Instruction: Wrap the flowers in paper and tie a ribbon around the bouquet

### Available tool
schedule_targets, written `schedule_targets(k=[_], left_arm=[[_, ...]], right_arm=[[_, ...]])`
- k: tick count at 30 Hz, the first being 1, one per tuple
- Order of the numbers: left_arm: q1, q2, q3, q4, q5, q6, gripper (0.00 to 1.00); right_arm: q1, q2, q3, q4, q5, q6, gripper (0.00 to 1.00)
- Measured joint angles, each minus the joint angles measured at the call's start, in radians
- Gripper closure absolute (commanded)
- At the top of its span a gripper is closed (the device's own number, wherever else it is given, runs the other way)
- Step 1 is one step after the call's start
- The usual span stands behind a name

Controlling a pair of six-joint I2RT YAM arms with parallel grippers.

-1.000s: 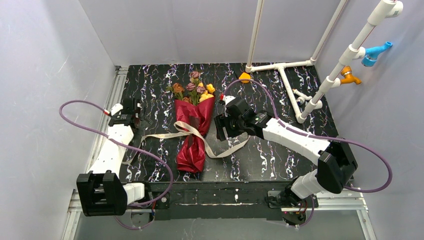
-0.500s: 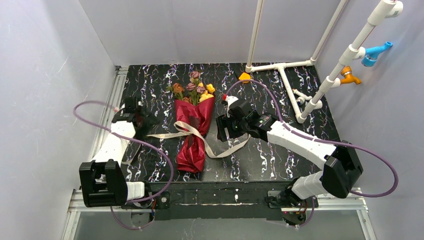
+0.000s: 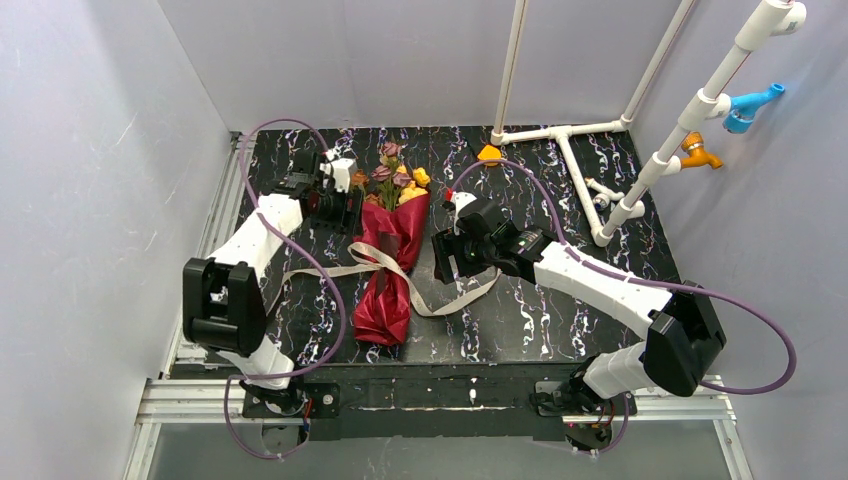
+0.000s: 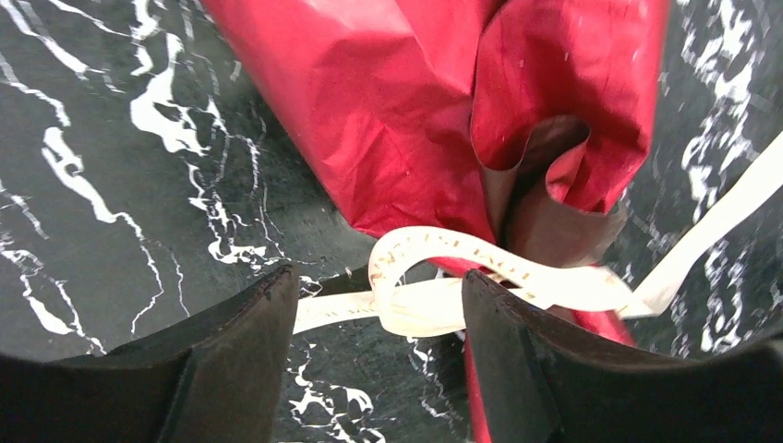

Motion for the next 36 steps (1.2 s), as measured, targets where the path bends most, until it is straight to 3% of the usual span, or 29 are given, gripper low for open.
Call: schedule_targets(k=[9,16,20,24,36], left_arm=[[-0.050,0.102,0.001,-0.040,0.042,0.108,0.51],[-0.061,0.113,0.001,-0.039,0.041,0.121,0.68],[-0.061,0.113,0.001,-0.039,0.040,0.125,0.68],[-0.061,0.116,0.001,-0.039,0.040,0.130,0.58],[-0.061,0.135,0.001,-0.031,0.029,0.131,0.70]], right_arm=[[0.000,0.000,0.000,-0.020,0.012,-0.005,0.18],[0.000,0.002,0.000,-0.026,0.016,-0.008,0.18],[0.000,0.004,0.000,-0.029,0.016,-0.010,0.18],[0.000,0.004,0.000,-0.033,0.019,-0.012,0.18],[0.000,0.004,0.000,-0.048,0.019,-0.019,0.18]])
